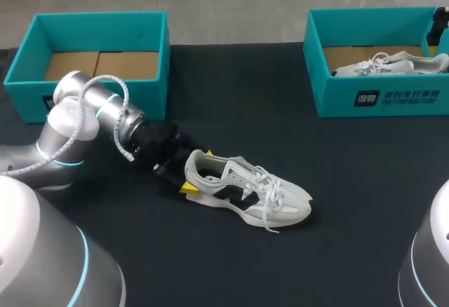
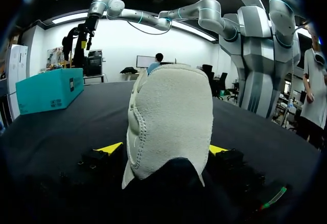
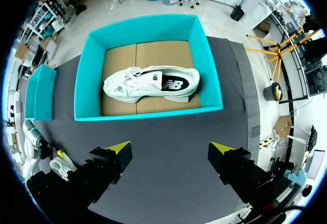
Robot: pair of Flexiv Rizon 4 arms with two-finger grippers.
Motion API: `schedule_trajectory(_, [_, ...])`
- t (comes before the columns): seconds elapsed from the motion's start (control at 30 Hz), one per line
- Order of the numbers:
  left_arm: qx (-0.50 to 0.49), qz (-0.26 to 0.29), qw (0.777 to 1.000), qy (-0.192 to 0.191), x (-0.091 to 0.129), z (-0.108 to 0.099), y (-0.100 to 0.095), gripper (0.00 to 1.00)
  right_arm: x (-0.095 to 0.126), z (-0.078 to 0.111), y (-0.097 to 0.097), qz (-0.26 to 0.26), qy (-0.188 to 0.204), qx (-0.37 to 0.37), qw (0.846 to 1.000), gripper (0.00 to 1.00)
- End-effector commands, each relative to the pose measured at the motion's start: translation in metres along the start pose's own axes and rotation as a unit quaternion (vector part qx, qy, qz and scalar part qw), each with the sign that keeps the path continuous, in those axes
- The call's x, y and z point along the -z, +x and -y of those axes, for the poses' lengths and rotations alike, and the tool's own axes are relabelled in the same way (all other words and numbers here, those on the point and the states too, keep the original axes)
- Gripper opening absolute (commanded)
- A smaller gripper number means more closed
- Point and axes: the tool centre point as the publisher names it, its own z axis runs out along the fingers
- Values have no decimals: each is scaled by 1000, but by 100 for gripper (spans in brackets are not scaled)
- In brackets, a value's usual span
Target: Take the shoe out of the shoebox, open the shoe tongue, remove and reinsert the insole, then place the shoe into the shoebox
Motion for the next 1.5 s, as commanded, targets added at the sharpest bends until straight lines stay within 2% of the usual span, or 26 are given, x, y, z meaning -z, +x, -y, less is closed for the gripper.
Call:
schedule_trajectory(0.03, [7,16,1000,-5,-4,2,5,39,0,0,0,-1,0,0,1000,100])
schedule_trajectory(0.1, [8,19,1000,-8,-5,1,6,0,0,0,0,-1,0,0,1000,100])
schedule_trajectory(0.33, [16,32,999,-10,-3,4,13,0,0,0,0,-1,0,0,1000,100])
schedule_trajectory(0.67, [43,112,993,9,18,13,26,0,0,0,0,-1,0,0,1000,100])
schedule_trajectory(0.93, [53,173,983,35,32,12,33,0,0,0,0,-1,0,0,1000,100])
schedule_trajectory(1.1, [62,181,981,40,28,6,34,0,0,0,0,-1,0,0,1000,100])
schedule_trajectory(1.37, [64,194,978,43,20,10,38,0,0,0,0,-1,0,0,1000,100])
schedule_trajectory(1.5, [73,200,976,41,21,4,39,0,0,0,0,-1,0,0,1000,100])
